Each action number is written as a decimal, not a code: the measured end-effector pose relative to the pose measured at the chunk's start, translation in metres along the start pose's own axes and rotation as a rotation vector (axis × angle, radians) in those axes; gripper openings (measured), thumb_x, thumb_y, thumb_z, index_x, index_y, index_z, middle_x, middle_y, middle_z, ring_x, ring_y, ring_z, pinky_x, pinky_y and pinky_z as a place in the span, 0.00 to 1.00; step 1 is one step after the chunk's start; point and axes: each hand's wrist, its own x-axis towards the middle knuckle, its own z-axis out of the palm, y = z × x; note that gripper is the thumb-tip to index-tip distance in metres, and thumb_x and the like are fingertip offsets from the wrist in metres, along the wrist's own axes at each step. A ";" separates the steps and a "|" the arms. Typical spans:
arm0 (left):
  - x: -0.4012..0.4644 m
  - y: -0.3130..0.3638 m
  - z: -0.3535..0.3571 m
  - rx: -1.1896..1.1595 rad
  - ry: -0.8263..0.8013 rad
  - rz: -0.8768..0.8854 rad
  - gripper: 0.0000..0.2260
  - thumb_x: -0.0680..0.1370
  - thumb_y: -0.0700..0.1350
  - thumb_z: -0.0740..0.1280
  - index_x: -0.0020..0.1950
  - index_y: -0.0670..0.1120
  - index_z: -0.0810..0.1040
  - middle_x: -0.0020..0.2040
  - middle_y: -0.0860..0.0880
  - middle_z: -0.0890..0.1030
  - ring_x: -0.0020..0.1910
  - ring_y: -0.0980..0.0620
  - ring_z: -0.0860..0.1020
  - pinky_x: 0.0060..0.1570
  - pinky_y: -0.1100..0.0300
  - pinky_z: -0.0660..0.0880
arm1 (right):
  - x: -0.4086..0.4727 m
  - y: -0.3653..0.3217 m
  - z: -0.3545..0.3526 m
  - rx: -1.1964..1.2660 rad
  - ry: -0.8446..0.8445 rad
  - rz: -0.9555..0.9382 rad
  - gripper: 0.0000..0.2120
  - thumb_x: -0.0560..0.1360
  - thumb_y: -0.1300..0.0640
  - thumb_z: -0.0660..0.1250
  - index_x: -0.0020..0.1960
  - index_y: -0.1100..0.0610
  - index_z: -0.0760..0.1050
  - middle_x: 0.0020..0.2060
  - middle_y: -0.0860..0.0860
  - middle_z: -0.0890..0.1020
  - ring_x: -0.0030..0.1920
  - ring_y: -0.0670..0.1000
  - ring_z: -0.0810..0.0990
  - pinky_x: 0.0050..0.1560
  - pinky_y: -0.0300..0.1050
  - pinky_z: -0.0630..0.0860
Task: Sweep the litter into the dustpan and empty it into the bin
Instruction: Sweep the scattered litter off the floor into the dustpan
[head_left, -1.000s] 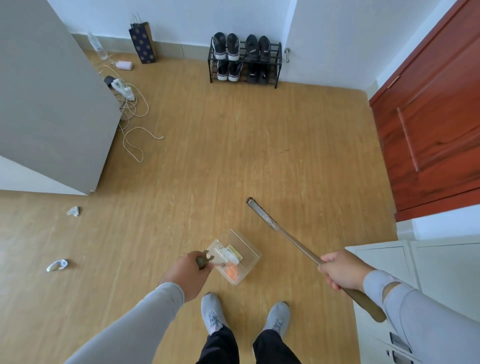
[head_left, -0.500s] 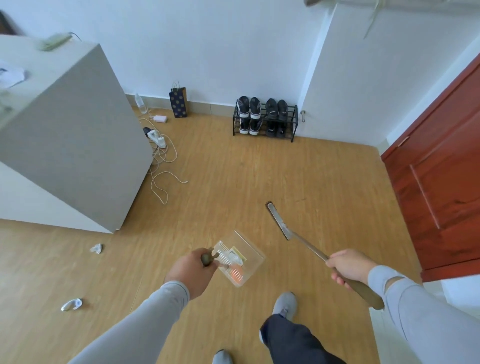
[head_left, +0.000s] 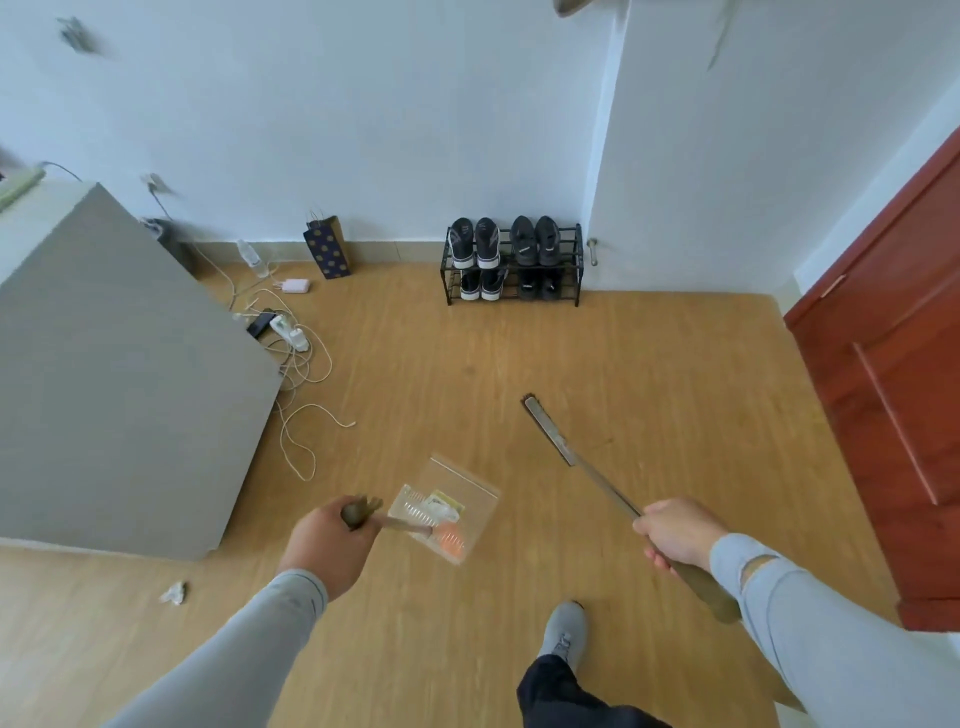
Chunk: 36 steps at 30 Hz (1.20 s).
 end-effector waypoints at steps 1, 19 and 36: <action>0.009 0.011 0.000 -0.003 0.008 -0.003 0.14 0.78 0.55 0.70 0.60 0.51 0.81 0.40 0.53 0.83 0.38 0.51 0.81 0.40 0.56 0.78 | 0.006 -0.006 -0.011 0.002 0.000 0.001 0.04 0.78 0.61 0.63 0.46 0.58 0.77 0.30 0.56 0.79 0.23 0.50 0.74 0.22 0.35 0.68; 0.238 0.116 -0.017 -0.076 -0.019 -0.032 0.13 0.78 0.55 0.70 0.60 0.52 0.81 0.40 0.54 0.82 0.40 0.50 0.80 0.44 0.54 0.80 | 0.126 -0.179 -0.091 -0.095 -0.004 -0.005 0.19 0.77 0.62 0.62 0.66 0.65 0.75 0.33 0.57 0.81 0.27 0.52 0.77 0.35 0.42 0.75; 0.478 0.144 -0.016 0.020 -0.219 -0.143 0.11 0.80 0.59 0.64 0.57 0.55 0.77 0.42 0.54 0.81 0.41 0.50 0.80 0.41 0.56 0.78 | 0.309 -0.435 -0.059 -0.306 -0.066 -0.015 0.22 0.75 0.60 0.60 0.69 0.63 0.74 0.32 0.55 0.80 0.29 0.54 0.78 0.38 0.48 0.76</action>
